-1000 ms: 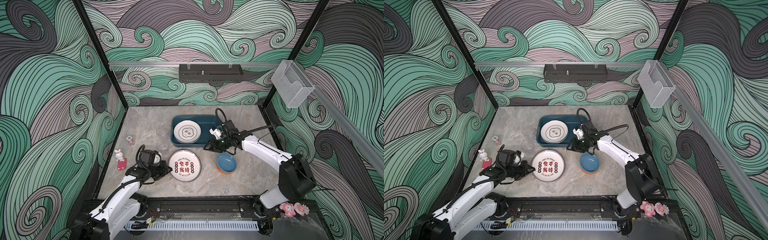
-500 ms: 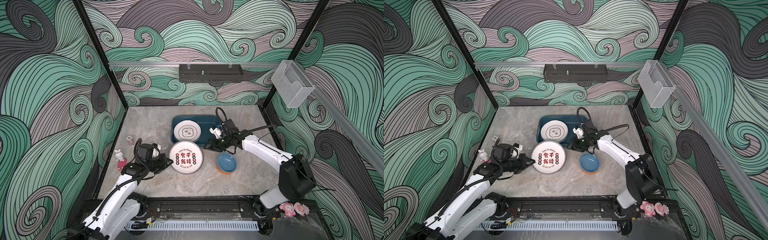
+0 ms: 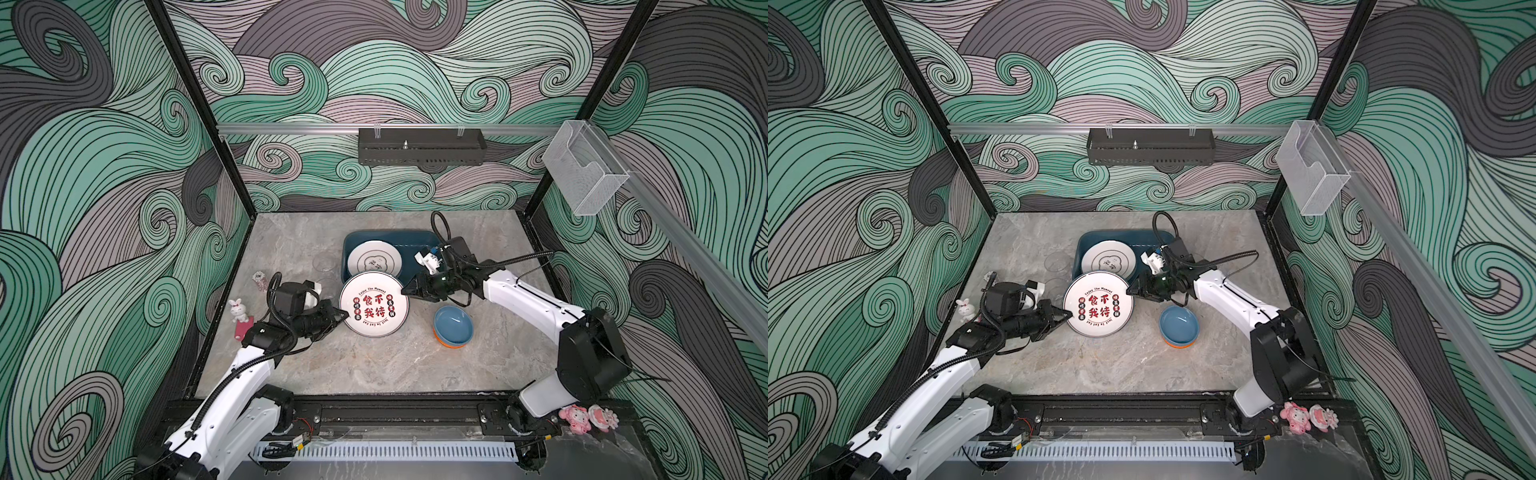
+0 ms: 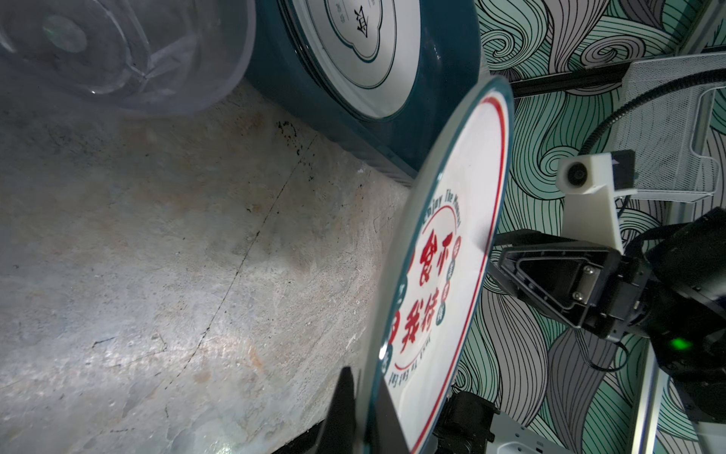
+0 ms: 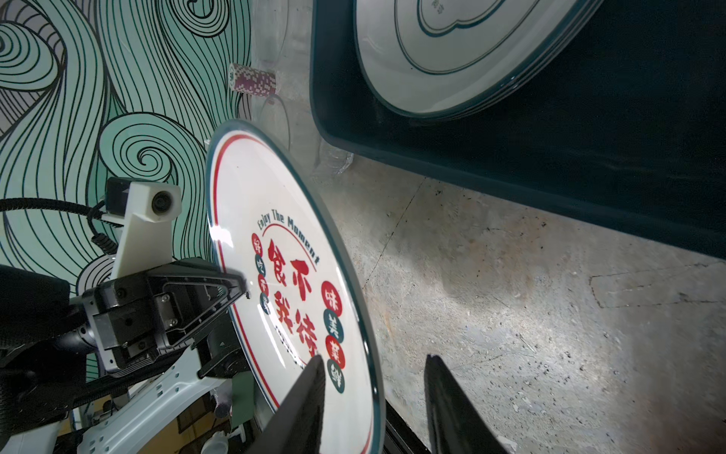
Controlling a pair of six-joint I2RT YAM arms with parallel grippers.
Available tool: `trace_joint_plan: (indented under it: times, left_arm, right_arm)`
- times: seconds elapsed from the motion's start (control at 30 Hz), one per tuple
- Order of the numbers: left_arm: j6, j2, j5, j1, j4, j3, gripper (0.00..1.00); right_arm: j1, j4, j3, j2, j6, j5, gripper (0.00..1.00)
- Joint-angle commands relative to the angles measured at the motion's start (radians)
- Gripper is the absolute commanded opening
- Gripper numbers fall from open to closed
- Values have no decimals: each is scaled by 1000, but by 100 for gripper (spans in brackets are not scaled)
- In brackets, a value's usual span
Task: Place the mixed dishes into the plastic bin
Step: 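Grip the red-text plate rim with the right gripper while left tilts it up, then carry the red-text plate into the teal bin with the right gripper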
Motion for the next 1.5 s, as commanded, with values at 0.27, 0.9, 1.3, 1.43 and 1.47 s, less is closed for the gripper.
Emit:
trace_joint_plan:
  times: [0.27, 0.9, 1.3, 1.43, 1.47]
  left_arm:
    - [-35, 40, 87, 5, 99, 88, 0]
    - [-39, 39, 58, 6, 77, 98, 18]
    - [2, -95, -96, 11, -50, 75, 47]
    - [16, -118, -111, 12, -98, 74, 51]
    - [19, -125, -114, 12, -108, 73, 51]
  right_arm:
    - [12, 71, 35, -3, 33, -62, 32]
    - [3, 67, 75, 2, 34, -25, 0]
    - [-48, 5, 150, 23, 14, 49, 0]
    - [-65, -12, 196, 55, 14, 87, 0]
    - [-68, -18, 212, 66, 11, 102, 0]
